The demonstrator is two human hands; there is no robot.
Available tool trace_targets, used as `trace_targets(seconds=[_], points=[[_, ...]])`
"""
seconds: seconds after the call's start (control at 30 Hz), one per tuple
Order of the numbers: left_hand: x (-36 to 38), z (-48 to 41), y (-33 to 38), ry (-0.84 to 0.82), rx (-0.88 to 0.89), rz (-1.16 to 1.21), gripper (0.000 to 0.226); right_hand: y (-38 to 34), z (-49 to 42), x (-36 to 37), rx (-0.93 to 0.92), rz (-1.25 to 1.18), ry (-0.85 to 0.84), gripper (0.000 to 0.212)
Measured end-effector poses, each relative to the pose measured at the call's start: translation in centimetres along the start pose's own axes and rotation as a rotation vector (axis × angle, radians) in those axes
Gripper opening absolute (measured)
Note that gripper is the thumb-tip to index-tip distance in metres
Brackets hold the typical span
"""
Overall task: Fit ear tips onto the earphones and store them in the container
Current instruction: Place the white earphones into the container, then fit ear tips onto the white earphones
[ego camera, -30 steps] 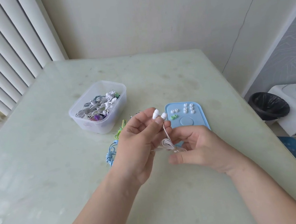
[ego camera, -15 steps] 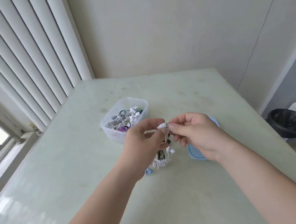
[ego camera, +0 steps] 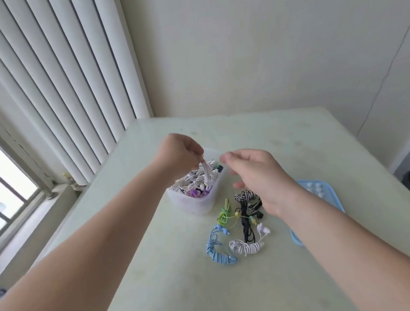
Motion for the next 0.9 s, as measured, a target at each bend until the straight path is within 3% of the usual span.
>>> trace_targets(seconds=[0.2,0.37,0.5,0.63,0.7,0.8,0.9], points=[[2.6,-5.1,-0.3,-0.155,-0.008,-0.404,0.029,1.4,0.4,-1.9,0.026,-0.039,-0.011,0.015],[2.5,-5.5,0.1,-0.009,0.097,-0.596,0.034,1.8,0.8,-3.3,0.033,-0.022,-0.037,0.015],[2.7,-3.8,-0.8,-0.012,0.149,-0.611,0.025,2.0,1.5,-3.1,0.022,0.111,-0.083,0.012],[2.4,1.5,0.9,0.099,0.378,-0.514,0.016,2.6,3.5,-2.7,0.011,0.400,-0.255,0.010],[3.0,5.6,1.5,-0.045,0.455,-0.510,0.012,3.1,4.7,-2.5,0.030,0.461,-0.301,0.012],[5.6,10.3,0.8,-0.424,0.462,-0.567,0.010,3.9,5.6,-2.6,0.047,0.522,-0.274,0.016],[9.0,11.8,-0.6,-0.475,0.504,-0.661,0.026,4.8,6.9,-3.2,0.079,0.484,-0.187,0.020]])
Point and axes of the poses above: each hand's wrist, its own z-axis away from the middle knuckle, its own x-axis out of the palm, y = z × x, the point moved 4 cm from there along -z, towards the middle knuckle, and after that the axes turned 9 degrees about -y, right-handed, at the moved point
